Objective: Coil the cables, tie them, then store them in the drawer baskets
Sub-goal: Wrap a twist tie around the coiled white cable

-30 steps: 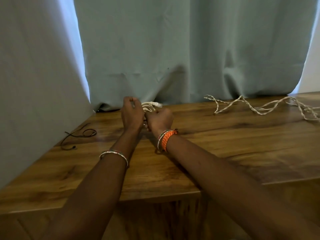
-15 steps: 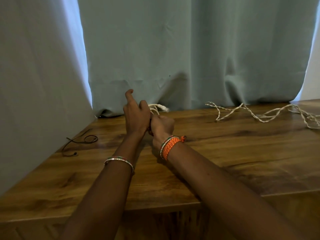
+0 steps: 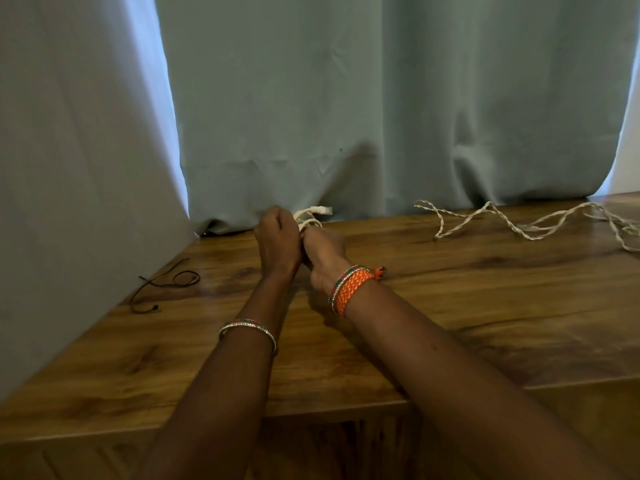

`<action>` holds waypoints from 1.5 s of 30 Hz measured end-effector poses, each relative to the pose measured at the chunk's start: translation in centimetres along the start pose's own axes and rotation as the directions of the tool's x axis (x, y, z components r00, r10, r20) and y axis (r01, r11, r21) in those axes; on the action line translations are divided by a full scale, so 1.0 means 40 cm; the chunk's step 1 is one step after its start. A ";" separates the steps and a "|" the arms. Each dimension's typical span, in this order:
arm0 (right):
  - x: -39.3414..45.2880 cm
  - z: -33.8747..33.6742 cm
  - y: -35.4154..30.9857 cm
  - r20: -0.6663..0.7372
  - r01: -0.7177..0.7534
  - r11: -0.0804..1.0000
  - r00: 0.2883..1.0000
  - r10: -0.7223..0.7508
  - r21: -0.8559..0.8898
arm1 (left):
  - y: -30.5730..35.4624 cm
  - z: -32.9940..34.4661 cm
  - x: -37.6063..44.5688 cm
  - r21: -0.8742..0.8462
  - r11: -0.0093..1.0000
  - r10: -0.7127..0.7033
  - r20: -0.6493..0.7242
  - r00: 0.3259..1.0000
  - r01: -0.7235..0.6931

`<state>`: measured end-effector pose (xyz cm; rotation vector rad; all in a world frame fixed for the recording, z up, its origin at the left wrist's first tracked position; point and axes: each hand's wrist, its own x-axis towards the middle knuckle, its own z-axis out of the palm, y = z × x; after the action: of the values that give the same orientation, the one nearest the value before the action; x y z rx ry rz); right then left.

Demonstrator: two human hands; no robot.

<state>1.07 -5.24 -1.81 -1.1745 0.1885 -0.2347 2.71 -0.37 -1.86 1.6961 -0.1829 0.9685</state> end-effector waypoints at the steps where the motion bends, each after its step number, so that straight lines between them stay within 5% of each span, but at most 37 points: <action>1: 0.002 -0.002 -0.006 0.007 -0.018 1.000 1.000 0.018 0.007 | -0.001 -0.003 -0.001 0.003 0.999 0.032 0.014 0.999 -0.032; 8: 0.001 -0.037 -0.026 -0.008 -0.018 1.000 1.000 0.018 0.019 | -0.017 -0.008 0.008 0.049 0.990 0.129 0.099 0.987 -0.135; 13: -0.015 -0.035 -0.016 0.009 0.090 0.982 0.996 -0.090 -0.165 | -0.024 -0.013 0.014 0.180 0.967 0.164 0.095 0.982 -0.179; 18: -0.036 -0.057 -0.046 0.192 0.344 0.778 0.939 -0.285 -0.525 | -0.037 -0.046 0.036 0.230 0.932 0.262 0.112 0.959 -0.281; 24: -0.058 -0.079 -0.056 0.304 0.552 0.621 0.831 -0.465 -0.557 | -0.040 -0.051 0.039 0.239 0.889 0.347 0.205 0.915 -0.391; 31: -0.043 -0.100 -0.076 0.408 0.519 0.790 0.831 -0.378 -0.326 | -0.039 -0.061 0.042 0.063 0.980 0.175 0.205 0.963 -0.191; 37: -0.028 -0.106 -0.084 0.397 0.722 0.389 0.659 -0.639 -0.572 | -0.004 -0.042 0.014 -0.101 0.994 0.002 0.454 0.891 0.049; 40: -0.031 -0.113 -0.089 0.332 0.721 0.448 0.661 -0.672 -0.529 | 0.016 -0.030 0.006 -0.202 0.964 -0.059 0.470 0.881 0.172; 45: -0.038 -0.122 -0.080 0.246 0.702 0.476 0.664 -0.706 -0.530 | 0.019 -0.027 0.003 -0.191 0.968 -0.052 0.484 0.873 0.164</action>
<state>-1.98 -10.32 -0.64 -1.8502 -0.2757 -0.9859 1.81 0.32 -1.18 1.6835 -0.4994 0.4094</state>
